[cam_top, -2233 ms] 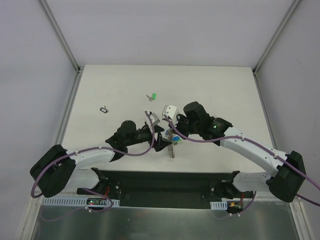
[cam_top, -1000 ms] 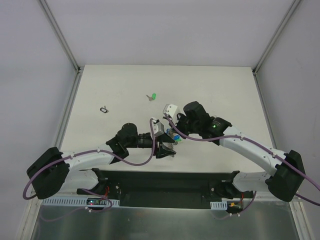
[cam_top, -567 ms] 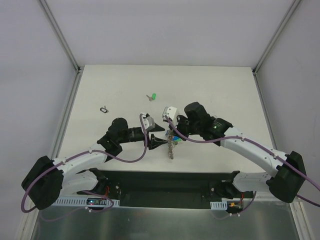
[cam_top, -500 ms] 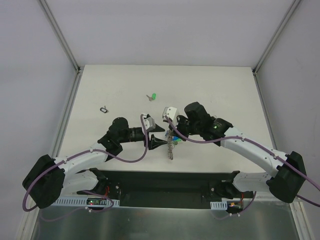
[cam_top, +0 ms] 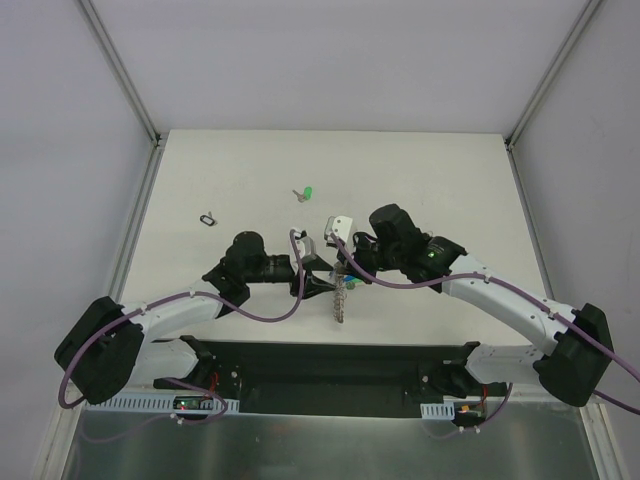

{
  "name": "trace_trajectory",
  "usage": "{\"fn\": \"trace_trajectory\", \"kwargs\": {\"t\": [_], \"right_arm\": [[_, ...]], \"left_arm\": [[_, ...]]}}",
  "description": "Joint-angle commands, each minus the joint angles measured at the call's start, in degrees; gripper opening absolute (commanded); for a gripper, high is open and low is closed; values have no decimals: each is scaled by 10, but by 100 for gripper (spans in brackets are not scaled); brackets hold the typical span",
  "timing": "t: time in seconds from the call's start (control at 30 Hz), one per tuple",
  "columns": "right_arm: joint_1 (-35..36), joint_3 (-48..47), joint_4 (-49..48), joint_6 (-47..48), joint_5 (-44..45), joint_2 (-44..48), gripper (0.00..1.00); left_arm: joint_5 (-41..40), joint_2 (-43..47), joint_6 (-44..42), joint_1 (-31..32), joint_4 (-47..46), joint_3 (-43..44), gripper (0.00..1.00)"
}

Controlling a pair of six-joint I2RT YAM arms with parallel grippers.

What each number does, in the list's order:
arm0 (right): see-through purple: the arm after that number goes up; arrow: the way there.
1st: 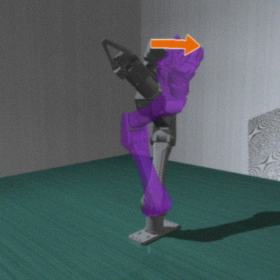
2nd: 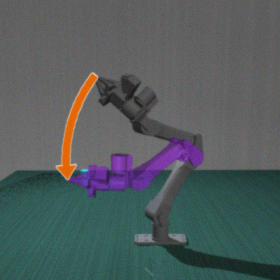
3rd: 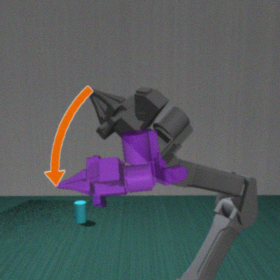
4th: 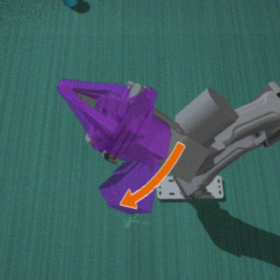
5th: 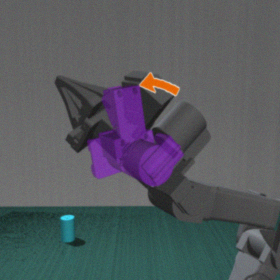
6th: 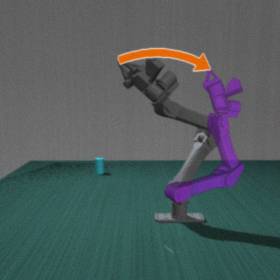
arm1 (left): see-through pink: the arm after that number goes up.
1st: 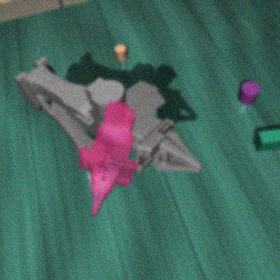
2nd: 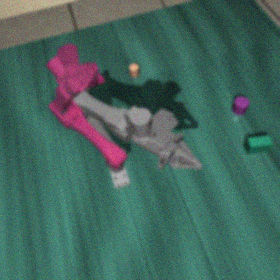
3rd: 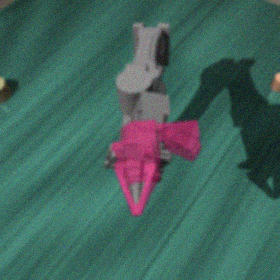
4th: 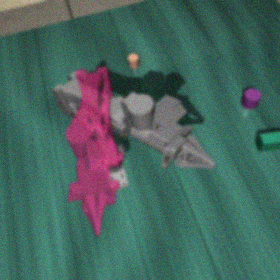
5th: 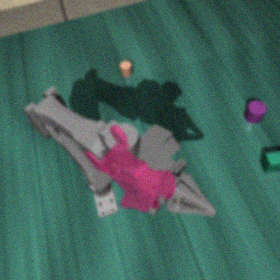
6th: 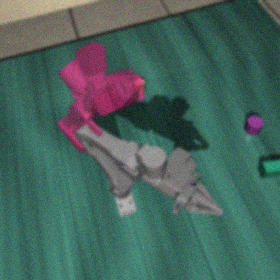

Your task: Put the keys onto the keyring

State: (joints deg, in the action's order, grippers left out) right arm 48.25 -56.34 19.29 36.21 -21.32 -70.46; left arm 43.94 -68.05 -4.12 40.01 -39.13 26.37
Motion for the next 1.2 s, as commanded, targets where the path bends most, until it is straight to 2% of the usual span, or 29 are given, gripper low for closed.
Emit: {"fn": "trace_trajectory", "kwargs": {"t": [0.0, 0.47, 0.7, 0.83, 0.87, 0.97, 1.07, 1.17], "right_arm": [[4, -3, -23, 11, -28, 25, 1], [5, -3, -20, 18, -43, 28, 1], [6, -4, -18, 19, -50, 29, 1], [6, -3, -18, 19, -50, 29, 1], [6, -3, -18, 19, -51, 29, 1], [6, -2, -17, 20, -58, 28, 1], [6, -3, -16, 17, -62, 28, 1], [6, 3, -28, 2, -46, 37, 9]], "left_arm": [[21, 4, -9, -5, -34, 25, 48], [37, -23, -4, -5, -42, 43, 38], [50, -38, -3, -6, -34, 50, 26], [53, -41, -5, -6, -24, 54, 15], [50, -41, -7, -6, -23, 54, 9], [42, -38, -10, -6, -20, 54, 0], [38, -29, -12, -6, -20, 49, 0], [27, -18, -20, -6, -23, 40, 0]]}}
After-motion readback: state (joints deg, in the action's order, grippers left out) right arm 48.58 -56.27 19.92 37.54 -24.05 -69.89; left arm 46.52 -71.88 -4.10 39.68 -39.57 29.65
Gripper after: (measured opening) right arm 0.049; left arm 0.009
